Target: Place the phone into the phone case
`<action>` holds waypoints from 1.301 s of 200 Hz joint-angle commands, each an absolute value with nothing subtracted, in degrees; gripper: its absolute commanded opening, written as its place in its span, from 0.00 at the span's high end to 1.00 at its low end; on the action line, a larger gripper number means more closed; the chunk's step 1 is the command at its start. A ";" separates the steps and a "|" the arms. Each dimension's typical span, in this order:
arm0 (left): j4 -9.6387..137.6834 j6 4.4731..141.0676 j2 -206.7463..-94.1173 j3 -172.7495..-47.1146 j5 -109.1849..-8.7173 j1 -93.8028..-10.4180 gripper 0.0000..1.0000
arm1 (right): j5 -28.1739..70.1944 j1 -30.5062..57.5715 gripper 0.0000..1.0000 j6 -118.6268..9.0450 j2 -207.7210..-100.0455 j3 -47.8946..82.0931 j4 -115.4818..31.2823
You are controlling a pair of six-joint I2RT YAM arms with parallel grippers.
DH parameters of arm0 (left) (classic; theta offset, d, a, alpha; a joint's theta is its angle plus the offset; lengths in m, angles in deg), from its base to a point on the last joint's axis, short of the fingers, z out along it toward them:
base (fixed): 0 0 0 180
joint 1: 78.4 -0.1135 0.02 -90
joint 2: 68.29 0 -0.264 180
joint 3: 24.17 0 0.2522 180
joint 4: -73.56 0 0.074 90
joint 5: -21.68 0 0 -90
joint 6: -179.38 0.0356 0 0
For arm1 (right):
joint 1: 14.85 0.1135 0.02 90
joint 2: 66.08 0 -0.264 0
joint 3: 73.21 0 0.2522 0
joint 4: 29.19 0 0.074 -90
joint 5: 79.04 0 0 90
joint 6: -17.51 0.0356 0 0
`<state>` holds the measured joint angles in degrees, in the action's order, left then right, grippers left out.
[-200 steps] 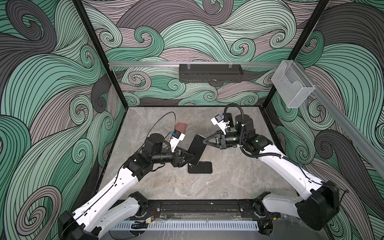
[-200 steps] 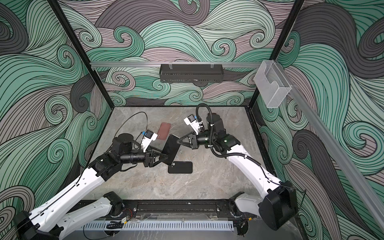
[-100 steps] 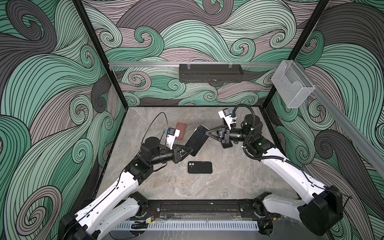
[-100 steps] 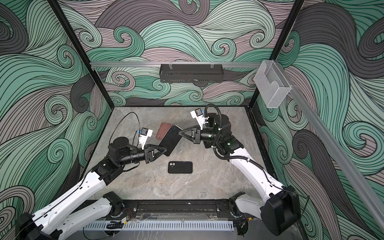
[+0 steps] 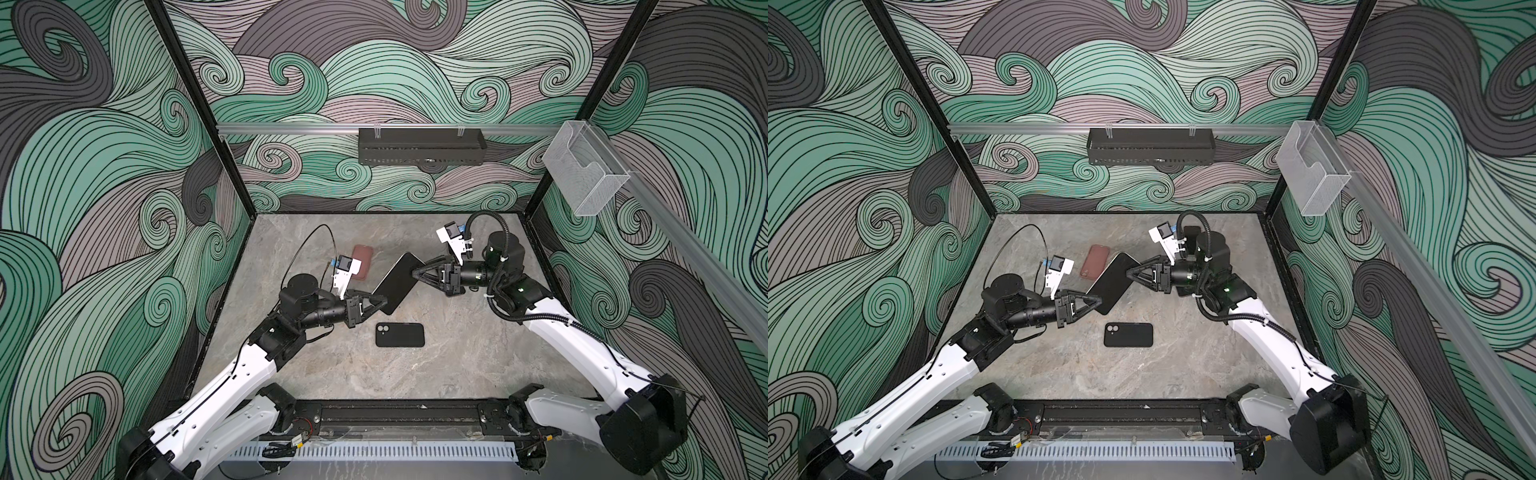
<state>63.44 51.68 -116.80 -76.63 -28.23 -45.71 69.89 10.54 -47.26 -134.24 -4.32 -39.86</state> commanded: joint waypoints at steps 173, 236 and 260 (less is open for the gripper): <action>44.48 65.36 -121.07 -89.30 -19.14 -47.06 1.00 | 88.60 8.11 0.91 -67.17 -133.76 4.71 -65.97; 43.41 61.06 -120.67 -86.57 -33.10 -49.87 0.51 | 74.71 7.73 1.00 -55.84 -131.98 -1.22 -55.84; 44.79 58.02 -120.07 -83.58 -40.58 -50.10 0.49 | 66.70 7.73 1.00 -50.66 -129.98 -4.36 -52.84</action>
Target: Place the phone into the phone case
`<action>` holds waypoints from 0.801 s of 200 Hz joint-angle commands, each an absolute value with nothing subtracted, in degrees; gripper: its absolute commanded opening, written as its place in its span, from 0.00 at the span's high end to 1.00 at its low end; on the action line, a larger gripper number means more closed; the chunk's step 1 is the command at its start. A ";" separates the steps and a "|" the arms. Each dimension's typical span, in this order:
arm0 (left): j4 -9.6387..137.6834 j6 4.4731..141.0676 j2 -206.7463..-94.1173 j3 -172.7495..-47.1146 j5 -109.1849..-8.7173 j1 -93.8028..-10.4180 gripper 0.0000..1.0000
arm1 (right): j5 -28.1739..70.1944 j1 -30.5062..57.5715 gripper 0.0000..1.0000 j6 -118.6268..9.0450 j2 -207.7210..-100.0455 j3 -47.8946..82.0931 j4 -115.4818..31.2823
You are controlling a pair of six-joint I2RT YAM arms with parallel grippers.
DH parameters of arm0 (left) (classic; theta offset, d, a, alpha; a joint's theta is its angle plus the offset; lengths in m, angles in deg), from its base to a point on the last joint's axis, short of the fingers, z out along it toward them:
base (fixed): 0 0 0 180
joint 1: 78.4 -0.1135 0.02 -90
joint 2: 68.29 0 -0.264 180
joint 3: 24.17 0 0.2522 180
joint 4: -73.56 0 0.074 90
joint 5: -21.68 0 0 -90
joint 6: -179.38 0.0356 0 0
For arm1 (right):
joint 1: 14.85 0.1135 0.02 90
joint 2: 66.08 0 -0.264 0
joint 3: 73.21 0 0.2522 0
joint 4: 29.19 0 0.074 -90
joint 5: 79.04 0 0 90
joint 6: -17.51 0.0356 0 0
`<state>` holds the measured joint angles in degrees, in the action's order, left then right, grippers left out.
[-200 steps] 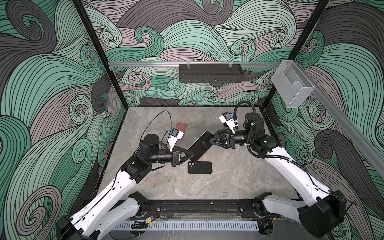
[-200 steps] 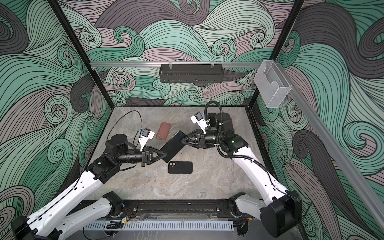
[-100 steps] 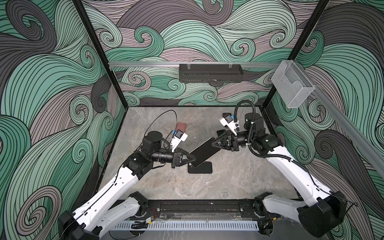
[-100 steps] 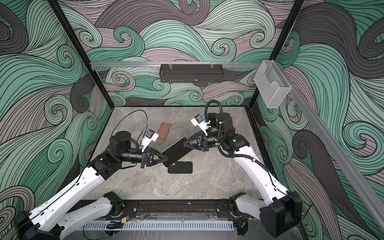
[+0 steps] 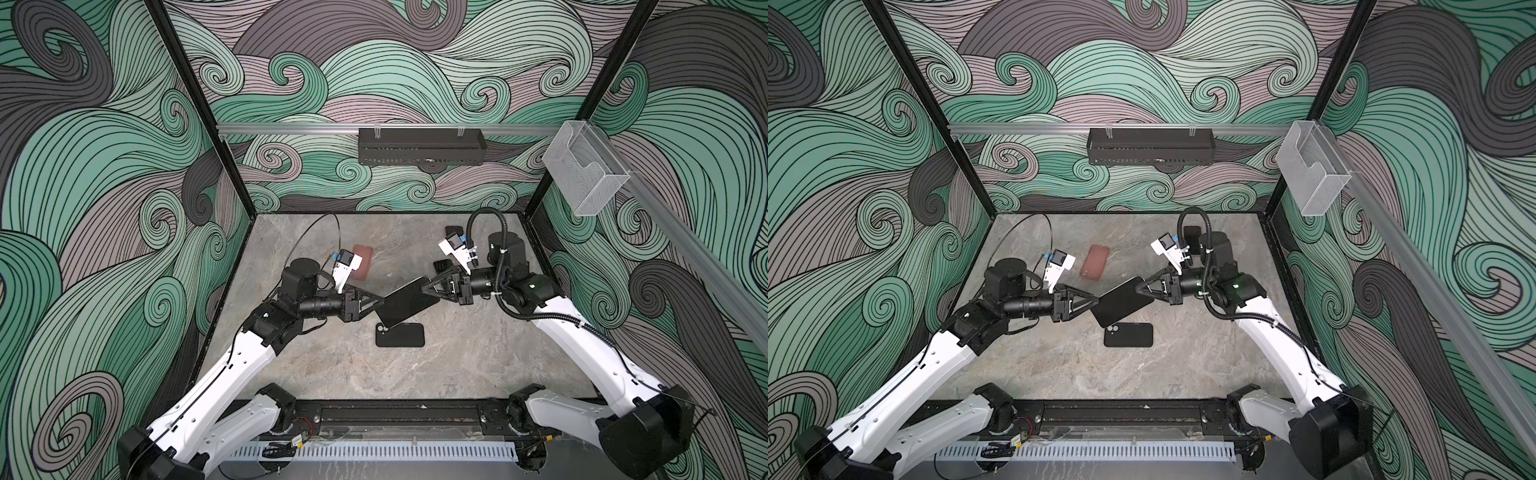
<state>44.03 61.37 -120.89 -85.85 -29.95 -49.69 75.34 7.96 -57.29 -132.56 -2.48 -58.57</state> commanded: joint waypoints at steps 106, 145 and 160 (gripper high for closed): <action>44.62 54.09 -127.72 -75.99 -44.77 -50.01 0.41 | 39.71 9.08 1.00 -36.54 -120.79 -19.80 -55.88; 47.24 51.86 -130.25 -73.10 -46.11 -49.98 0.41 | 34.58 12.79 1.00 -35.17 -121.41 -21.55 -58.22; 49.14 50.85 -131.33 -71.71 -45.83 -49.88 0.41 | 30.34 15.35 1.00 -34.53 -120.90 -23.03 -57.56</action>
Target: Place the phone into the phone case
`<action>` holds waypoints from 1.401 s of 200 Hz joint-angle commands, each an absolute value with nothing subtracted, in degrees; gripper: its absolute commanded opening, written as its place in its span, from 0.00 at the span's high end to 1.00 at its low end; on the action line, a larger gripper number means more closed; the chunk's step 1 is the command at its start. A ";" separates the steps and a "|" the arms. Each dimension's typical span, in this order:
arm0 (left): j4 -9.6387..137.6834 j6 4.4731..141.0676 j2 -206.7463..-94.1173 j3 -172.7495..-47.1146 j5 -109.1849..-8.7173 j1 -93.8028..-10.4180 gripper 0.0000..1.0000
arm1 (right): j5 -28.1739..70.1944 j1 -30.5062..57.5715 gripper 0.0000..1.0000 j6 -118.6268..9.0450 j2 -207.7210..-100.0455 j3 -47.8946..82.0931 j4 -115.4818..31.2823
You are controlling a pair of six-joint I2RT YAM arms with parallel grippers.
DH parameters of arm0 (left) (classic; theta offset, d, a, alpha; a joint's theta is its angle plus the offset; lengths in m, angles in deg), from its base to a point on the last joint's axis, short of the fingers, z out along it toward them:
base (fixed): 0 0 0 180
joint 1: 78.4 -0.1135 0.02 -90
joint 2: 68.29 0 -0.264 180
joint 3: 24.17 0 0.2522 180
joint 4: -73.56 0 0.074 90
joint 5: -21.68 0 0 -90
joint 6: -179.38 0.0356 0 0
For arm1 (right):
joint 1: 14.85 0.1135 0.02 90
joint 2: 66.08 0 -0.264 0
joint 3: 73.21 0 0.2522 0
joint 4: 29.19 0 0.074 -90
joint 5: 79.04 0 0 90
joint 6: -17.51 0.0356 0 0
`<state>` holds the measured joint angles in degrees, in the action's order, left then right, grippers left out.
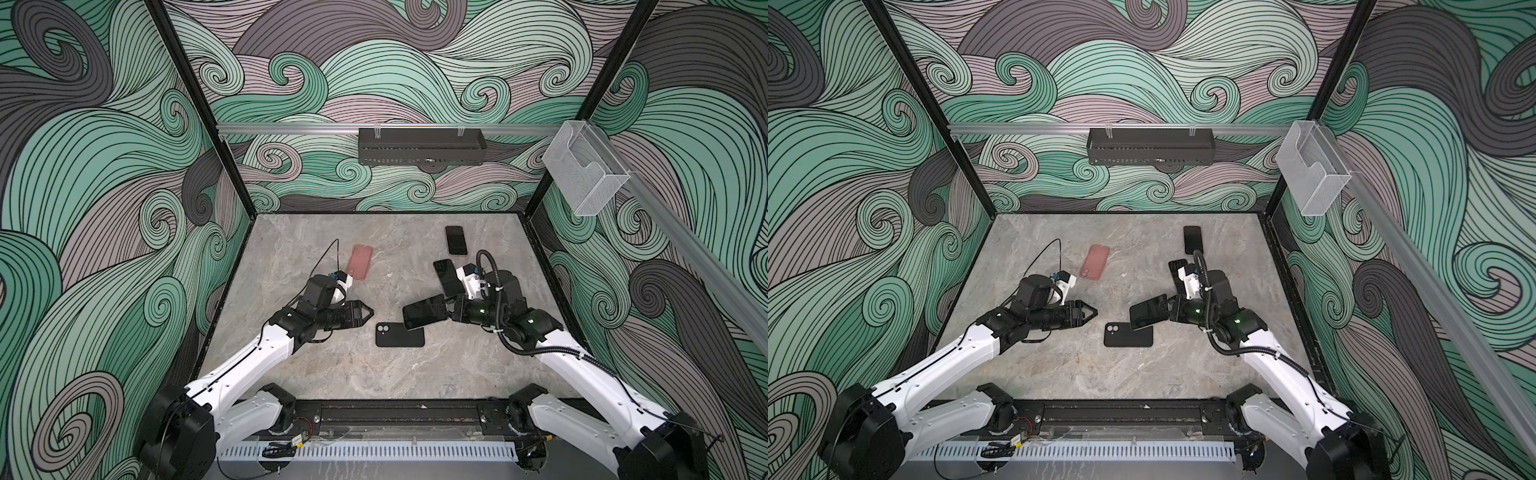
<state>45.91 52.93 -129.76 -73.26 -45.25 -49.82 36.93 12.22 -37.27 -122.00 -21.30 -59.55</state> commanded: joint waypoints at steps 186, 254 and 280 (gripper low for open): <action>61.47 46.84 -147.00 -69.13 -43.93 -46.32 0.61 | 31.56 17.99 1.00 -24.11 -127.32 -32.02 -41.97; 63.24 45.26 -151.30 -68.85 -43.28 -44.85 0.72 | 32.32 18.10 1.00 -22.60 -126.86 -33.10 -43.12; 63.40 44.91 -152.69 -68.99 -43.78 -44.08 0.72 | 32.85 18.07 1.00 -22.83 -126.46 -33.12 -44.80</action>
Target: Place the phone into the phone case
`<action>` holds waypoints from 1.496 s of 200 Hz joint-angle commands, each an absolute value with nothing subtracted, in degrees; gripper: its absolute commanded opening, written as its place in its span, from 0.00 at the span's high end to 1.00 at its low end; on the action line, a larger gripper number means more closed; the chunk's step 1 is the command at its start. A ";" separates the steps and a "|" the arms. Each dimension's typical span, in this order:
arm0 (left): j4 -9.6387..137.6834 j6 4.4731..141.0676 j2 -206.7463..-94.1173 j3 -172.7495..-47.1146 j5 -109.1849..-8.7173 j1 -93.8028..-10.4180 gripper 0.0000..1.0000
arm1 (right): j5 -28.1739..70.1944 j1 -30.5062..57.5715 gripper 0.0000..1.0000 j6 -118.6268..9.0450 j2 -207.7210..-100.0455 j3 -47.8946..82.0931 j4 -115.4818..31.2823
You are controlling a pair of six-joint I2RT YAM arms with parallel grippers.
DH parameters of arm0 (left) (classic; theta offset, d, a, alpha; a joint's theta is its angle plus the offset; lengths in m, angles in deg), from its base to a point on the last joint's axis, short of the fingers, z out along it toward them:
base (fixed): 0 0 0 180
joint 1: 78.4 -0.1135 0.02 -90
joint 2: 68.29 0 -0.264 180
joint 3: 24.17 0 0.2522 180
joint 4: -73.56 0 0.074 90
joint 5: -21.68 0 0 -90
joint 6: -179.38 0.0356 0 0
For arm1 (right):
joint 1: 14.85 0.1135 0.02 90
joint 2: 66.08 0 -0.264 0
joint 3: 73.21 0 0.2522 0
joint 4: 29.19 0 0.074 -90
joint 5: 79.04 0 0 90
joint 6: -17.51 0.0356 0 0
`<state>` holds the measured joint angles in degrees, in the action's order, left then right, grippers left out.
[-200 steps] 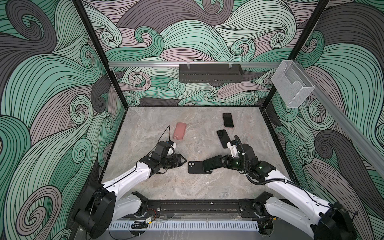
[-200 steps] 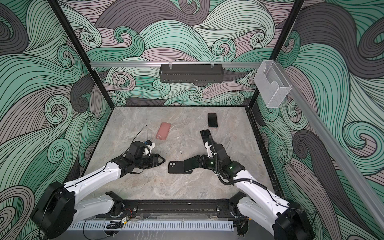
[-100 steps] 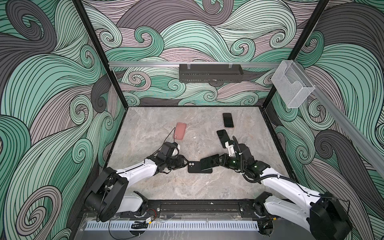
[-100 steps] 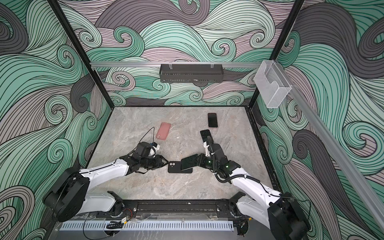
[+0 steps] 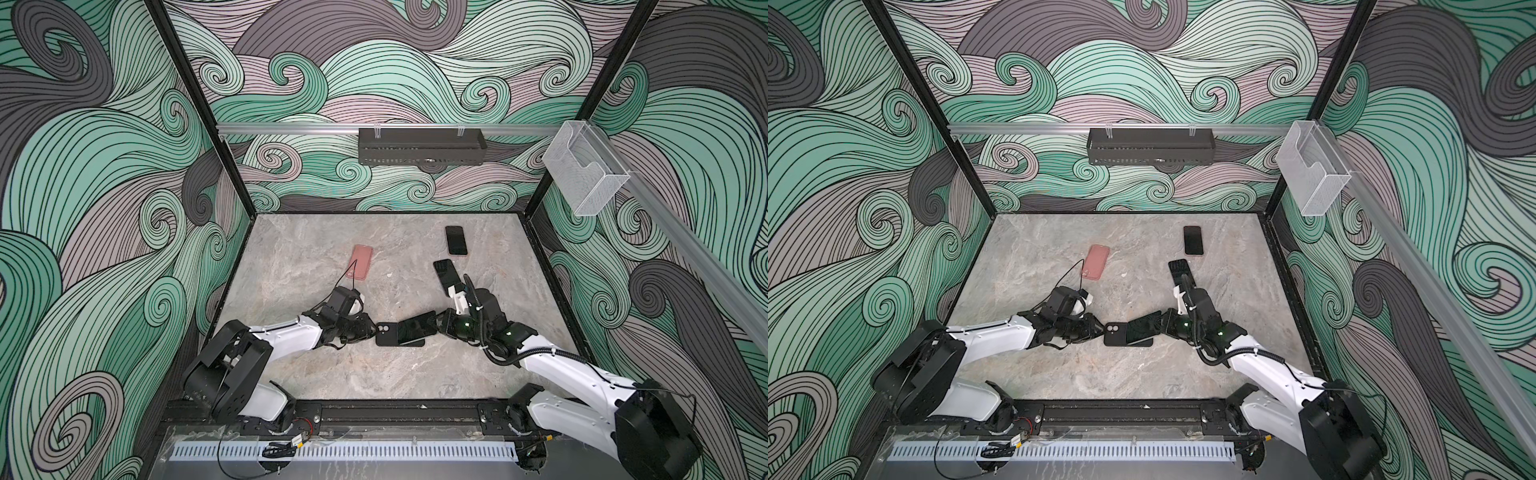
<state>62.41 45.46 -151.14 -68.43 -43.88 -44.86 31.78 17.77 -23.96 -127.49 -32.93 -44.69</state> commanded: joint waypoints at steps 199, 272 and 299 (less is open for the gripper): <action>67.49 41.48 -158.72 -69.06 -45.03 -42.36 0.89 | 37.88 18.55 1.00 -20.81 -137.08 -34.32 -37.94; 68.05 40.02 -158.41 -69.76 -43.77 -42.36 0.79 | 38.21 18.66 1.00 -20.46 -140.03 -34.49 -36.75; 68.15 40.03 -156.56 -69.01 -43.02 -42.37 0.75 | 38.37 18.78 1.00 -20.25 -141.06 -34.64 -36.10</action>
